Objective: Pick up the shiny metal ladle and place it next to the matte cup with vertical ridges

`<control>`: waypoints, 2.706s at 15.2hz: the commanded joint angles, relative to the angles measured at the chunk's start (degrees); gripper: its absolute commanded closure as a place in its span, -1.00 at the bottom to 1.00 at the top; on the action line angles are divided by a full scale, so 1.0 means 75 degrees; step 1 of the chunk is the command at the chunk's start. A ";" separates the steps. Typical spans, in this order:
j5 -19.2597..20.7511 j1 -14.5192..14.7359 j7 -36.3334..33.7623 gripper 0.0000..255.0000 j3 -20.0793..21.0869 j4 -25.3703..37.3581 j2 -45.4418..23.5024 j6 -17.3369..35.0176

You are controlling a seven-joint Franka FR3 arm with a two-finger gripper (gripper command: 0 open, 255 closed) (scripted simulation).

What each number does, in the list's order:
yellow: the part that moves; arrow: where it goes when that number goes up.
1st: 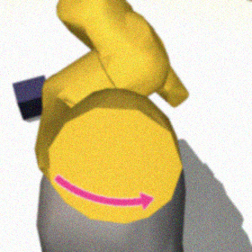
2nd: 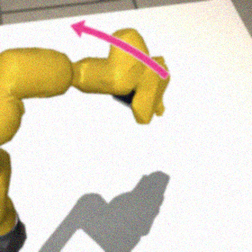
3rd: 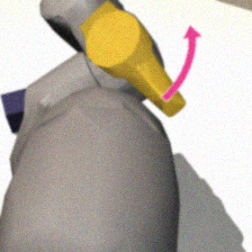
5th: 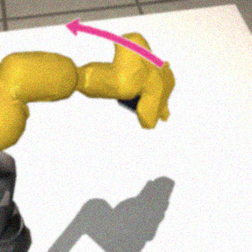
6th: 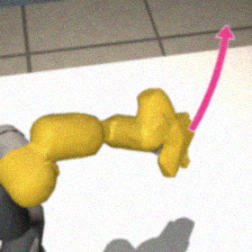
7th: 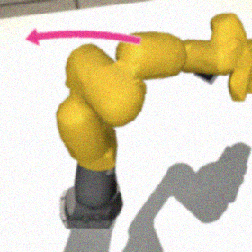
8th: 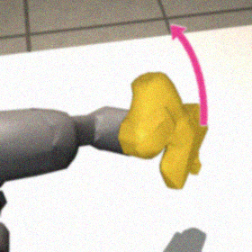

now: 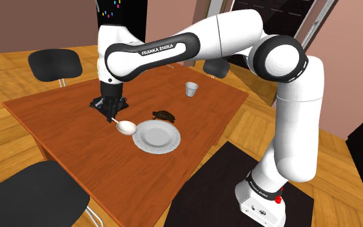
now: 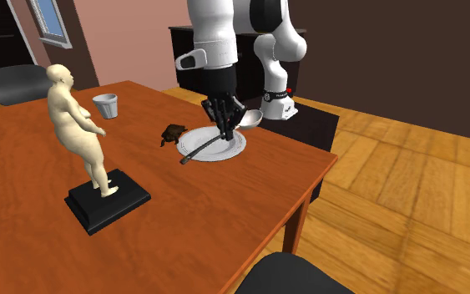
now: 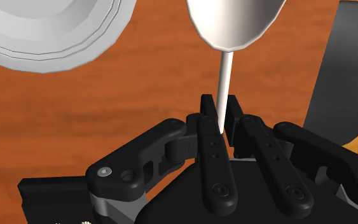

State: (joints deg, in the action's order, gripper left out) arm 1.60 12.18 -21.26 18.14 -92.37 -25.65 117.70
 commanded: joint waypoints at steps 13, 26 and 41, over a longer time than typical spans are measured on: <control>-0.0635 -0.1309 0.1745 1.00 -0.0314 -0.1849 0.1645 0.0122; -0.0979 -0.2685 0.4146 1.00 -0.1208 -0.3038 0.2619 0.0138; -0.0930 -0.4152 0.6753 1.00 -0.2401 -0.2552 0.2307 -0.0277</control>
State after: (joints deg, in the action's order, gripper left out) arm -5.42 -18.20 28.00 0.72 -112.42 -7.55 115.89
